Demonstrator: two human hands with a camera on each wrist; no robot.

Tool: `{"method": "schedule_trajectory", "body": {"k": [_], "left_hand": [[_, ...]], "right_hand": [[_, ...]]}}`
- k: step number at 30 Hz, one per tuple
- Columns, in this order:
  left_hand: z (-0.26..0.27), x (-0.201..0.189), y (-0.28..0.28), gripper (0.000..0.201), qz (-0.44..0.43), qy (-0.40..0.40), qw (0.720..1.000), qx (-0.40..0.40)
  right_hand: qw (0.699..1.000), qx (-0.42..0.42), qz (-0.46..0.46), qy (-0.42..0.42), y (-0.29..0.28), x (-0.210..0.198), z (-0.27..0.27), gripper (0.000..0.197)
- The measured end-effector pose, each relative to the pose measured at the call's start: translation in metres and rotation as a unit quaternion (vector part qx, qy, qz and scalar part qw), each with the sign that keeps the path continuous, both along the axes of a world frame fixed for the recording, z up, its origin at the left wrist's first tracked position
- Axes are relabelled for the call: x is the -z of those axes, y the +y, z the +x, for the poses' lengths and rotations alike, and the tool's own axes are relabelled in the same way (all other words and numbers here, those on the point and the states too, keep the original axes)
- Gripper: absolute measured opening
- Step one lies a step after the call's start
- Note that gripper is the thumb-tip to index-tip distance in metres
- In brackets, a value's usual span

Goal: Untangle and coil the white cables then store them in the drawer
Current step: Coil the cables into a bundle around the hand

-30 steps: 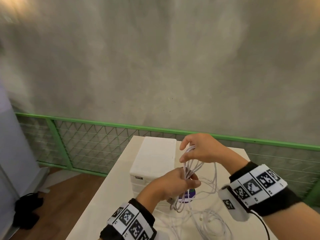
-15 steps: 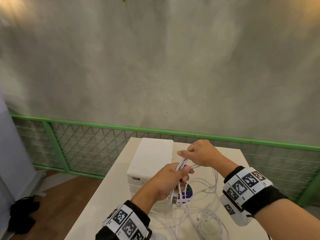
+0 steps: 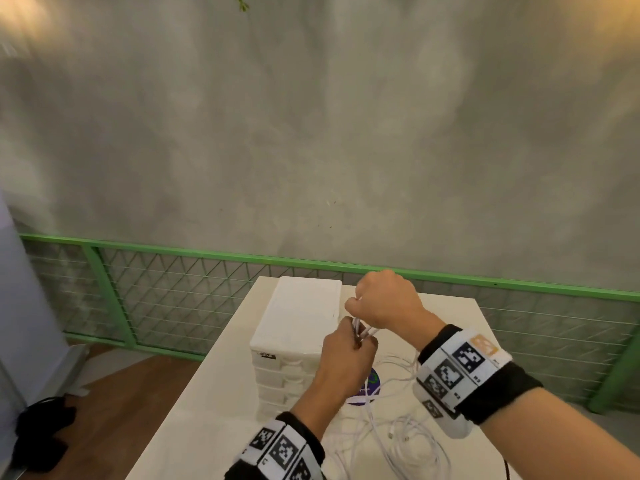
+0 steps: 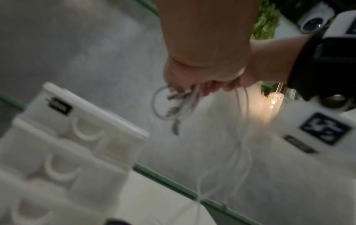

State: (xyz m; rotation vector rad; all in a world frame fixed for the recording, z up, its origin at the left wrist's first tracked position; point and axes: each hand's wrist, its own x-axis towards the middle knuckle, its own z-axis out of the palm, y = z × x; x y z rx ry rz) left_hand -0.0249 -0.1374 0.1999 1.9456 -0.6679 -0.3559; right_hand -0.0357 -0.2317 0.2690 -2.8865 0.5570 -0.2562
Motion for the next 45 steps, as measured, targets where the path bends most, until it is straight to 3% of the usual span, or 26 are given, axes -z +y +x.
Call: {"method": "schedule_trajectory", "body": {"k": [2,5,10,12,15,21,24,27,29,34,39,43,45], "left_hand": [[0.006,-0.004,0.008,0.019,-0.017,0.060,0.995,0.079],[0.008,-0.013,0.016,0.027,-0.081,0.203,0.959,0.180],[0.005,-0.011,0.017,0.030,-0.128,0.340,0.908,0.207],[0.003,-0.009,0.016,0.030,-0.125,0.352,0.906,0.200],[0.005,-0.008,0.015,0.029,-0.126,0.338,0.916,0.176],[0.026,-0.009,0.027,0.027,-0.178,0.332,0.922,0.086],[0.030,-0.009,0.025,0.026,-0.170,0.309,0.935,0.037],[0.029,-0.009,0.011,0.025,-0.172,0.290,0.941,-0.023],[0.027,-0.009,0.002,0.024,-0.176,0.276,0.944,-0.041],[0.027,-0.001,-0.008,0.037,-0.151,0.241,0.957,-0.051],[0.031,0.004,0.000,0.048,-0.151,0.299,0.942,-0.025],[0.034,0.009,0.004,0.047,-0.125,0.300,0.944,-0.059],[0.041,0.014,0.005,0.043,-0.154,0.310,0.932,-0.103]], "right_hand": [[0.998,-0.050,0.045,0.007,-0.016,0.001,-0.002,0.047],[0.988,-0.107,0.109,-0.030,-0.029,0.004,-0.003,0.058],[0.975,-0.115,0.176,-0.066,-0.032,0.014,-0.004,0.064],[0.971,-0.100,0.207,-0.067,-0.035,0.017,-0.006,0.065],[0.956,-0.080,0.274,-0.062,-0.041,0.011,-0.009,0.050],[0.909,-0.040,0.409,-0.067,-0.084,0.011,-0.039,0.028],[0.916,-0.017,0.389,-0.100,-0.079,0.025,-0.046,0.025],[0.956,-0.009,0.250,-0.151,-0.042,0.048,-0.038,0.028],[0.965,-0.010,0.214,-0.152,-0.014,0.060,-0.031,0.032],[0.961,0.001,0.256,-0.110,0.021,0.066,-0.020,0.047],[0.978,-0.025,0.205,-0.025,0.024,0.068,-0.016,0.046],[0.978,-0.056,0.199,0.035,0.024,0.075,-0.016,0.056],[0.975,-0.091,0.199,0.043,0.025,0.079,-0.018,0.056]]}}
